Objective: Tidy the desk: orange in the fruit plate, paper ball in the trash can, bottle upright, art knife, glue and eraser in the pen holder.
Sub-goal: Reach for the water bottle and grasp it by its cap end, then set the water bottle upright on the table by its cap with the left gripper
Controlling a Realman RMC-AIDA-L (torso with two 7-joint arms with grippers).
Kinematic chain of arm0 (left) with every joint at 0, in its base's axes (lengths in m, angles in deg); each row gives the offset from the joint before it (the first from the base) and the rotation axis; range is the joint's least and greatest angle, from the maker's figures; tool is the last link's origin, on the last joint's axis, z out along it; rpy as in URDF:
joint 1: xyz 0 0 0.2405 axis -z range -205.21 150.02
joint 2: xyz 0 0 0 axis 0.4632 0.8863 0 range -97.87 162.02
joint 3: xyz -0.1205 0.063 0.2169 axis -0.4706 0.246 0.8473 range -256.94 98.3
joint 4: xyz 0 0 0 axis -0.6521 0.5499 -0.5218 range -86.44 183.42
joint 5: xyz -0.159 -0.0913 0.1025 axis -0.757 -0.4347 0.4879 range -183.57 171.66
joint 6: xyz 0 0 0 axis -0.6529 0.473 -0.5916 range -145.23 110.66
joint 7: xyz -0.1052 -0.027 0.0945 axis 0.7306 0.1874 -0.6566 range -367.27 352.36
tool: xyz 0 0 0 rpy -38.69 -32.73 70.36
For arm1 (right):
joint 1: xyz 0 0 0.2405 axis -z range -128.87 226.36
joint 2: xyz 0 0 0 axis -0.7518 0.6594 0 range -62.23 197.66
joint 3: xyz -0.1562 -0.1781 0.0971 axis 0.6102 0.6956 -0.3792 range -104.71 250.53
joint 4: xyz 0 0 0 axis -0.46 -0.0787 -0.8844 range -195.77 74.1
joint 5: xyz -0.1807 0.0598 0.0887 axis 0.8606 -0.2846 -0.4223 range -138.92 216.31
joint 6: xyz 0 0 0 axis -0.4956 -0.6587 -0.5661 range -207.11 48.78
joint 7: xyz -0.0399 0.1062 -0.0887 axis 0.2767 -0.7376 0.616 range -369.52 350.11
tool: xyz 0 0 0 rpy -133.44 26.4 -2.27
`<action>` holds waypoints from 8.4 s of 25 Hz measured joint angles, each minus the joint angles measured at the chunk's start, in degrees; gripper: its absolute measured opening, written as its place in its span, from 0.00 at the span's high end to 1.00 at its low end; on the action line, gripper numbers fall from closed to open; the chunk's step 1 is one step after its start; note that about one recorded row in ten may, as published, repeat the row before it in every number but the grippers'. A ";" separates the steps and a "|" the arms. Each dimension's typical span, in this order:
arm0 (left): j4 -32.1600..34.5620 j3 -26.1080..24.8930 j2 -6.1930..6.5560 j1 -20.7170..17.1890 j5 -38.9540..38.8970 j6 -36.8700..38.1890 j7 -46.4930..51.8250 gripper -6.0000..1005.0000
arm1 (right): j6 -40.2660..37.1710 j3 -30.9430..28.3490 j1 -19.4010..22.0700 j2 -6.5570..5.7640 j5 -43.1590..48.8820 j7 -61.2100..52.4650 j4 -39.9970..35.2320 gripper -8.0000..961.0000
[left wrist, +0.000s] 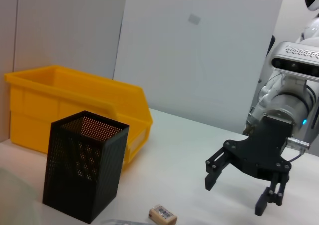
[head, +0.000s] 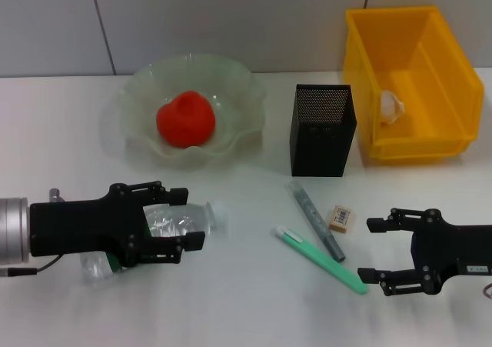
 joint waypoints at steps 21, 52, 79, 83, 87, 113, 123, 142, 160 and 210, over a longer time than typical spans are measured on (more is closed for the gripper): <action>11.99 6.12 -3.86 18.24 26.46 -7.75 25.38 0.19 | -0.43 -2.87 0.90 0.95 -0.71 1.36 0.23 0.15; 16.01 27.06 -4.36 22.34 37.75 -15.63 45.18 0.19 | -0.49 -3.37 0.90 1.00 -0.60 0.94 -0.39 0.15; 11.78 34.98 -4.45 22.56 37.75 -23.29 45.41 0.35 | -0.94 -3.65 0.91 1.00 -1.12 0.77 -0.21 0.15; 11.79 35.05 -4.48 22.56 37.73 -23.36 45.42 0.45 | -1.10 -4.11 0.91 1.01 -1.18 0.73 -0.23 0.15; 11.86 35.14 -4.51 22.80 37.74 -22.90 45.42 0.50 | -1.20 -4.35 0.91 0.96 -1.21 0.71 -0.20 0.15; 28.26 21.54 -3.87 18.95 31.02 -8.74 43.42 0.55 | -1.19 -4.98 0.72 0.65 -1.22 0.72 0.09 0.15; 30.94 13.15 -3.58 18.12 30.07 -4.23 43.13 0.55 | -1.78 -5.11 0.55 0.79 -1.27 0.72 0.05 0.15; 34.52 3.78 -3.48 13.75 27.82 -1.32 41.01 0.55 | -1.99 -5.15 0.56 1.01 -1.61 0.73 0.24 0.15; 37.74 0.21 -2.72 8.55 26.18 -3.80 39.32 0.52 | -2.60 -5.15 0.79 1.01 -2.03 0.64 0.23 0.15; 35.90 0.47 -2.13 7.26 27.44 -10.31 39.30 0.44 | -2.57 -5.68 0.64 1.10 -2.19 0.63 0.23 0.15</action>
